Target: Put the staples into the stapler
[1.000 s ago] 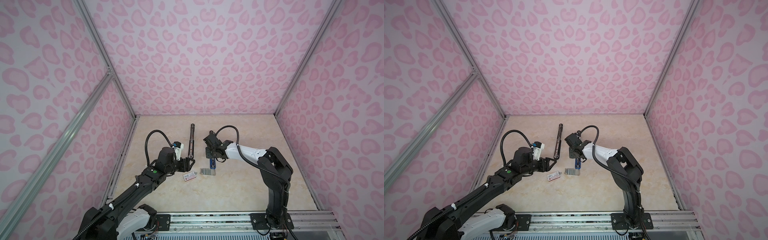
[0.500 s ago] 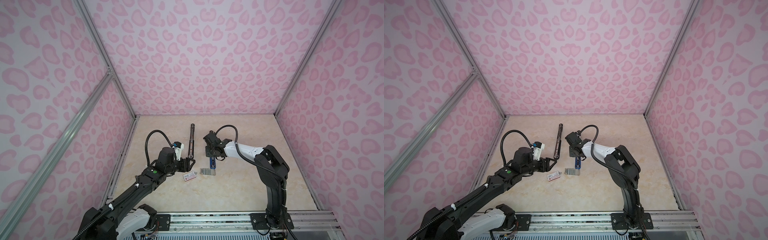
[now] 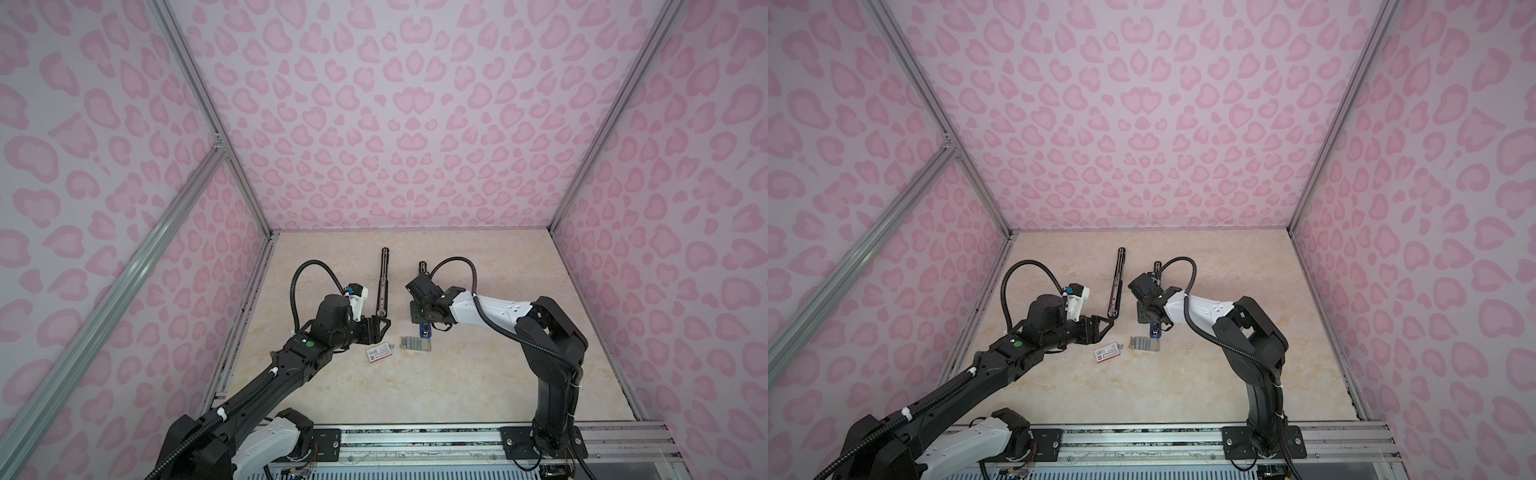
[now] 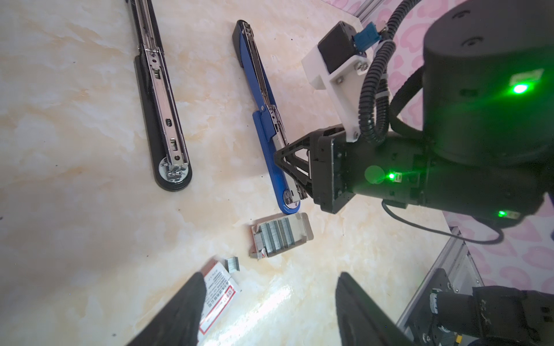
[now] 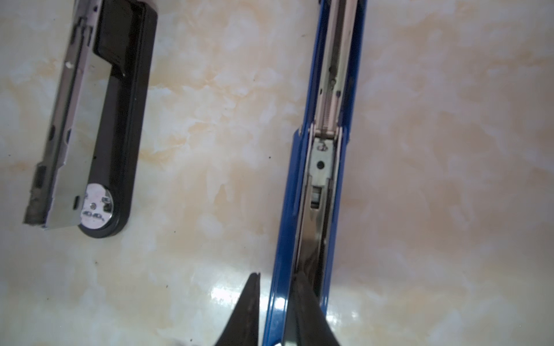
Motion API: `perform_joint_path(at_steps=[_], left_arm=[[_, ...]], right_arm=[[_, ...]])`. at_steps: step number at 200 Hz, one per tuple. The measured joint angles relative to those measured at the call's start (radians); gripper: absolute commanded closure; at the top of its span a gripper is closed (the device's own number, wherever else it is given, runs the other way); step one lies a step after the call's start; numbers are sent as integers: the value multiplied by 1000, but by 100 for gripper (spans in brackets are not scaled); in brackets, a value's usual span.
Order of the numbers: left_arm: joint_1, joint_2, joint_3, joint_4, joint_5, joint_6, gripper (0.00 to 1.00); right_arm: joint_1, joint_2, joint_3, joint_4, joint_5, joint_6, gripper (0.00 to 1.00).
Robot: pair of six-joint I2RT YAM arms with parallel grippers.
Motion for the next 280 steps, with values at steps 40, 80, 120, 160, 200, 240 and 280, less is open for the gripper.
perform_joint_path(at_steps=[40,80,120,160,200,240,280], left_arm=[[-1,0,0,0,0,0,29],[-2,9,0,0,-4,0,27],[-23,81,48,-7,-28,-12,25],[-63,256,160,-22,-68,-24,25],[-87,508,359,-31,-78,-31,25],[-93,756,597,-63,-90,-33,25],[-91,985,865,-128,-123,-14,25]], right_arm=[[24,-29,-37,5,3,26,77],[32,-84,-56,-10,-6,37,66],[3,-213,-77,-12,11,27,54],[-74,-369,-229,29,13,19,48],[-156,-508,-412,81,-8,7,47],[-201,-587,-557,136,-40,16,47],[-230,-624,-627,164,-58,35,48]])
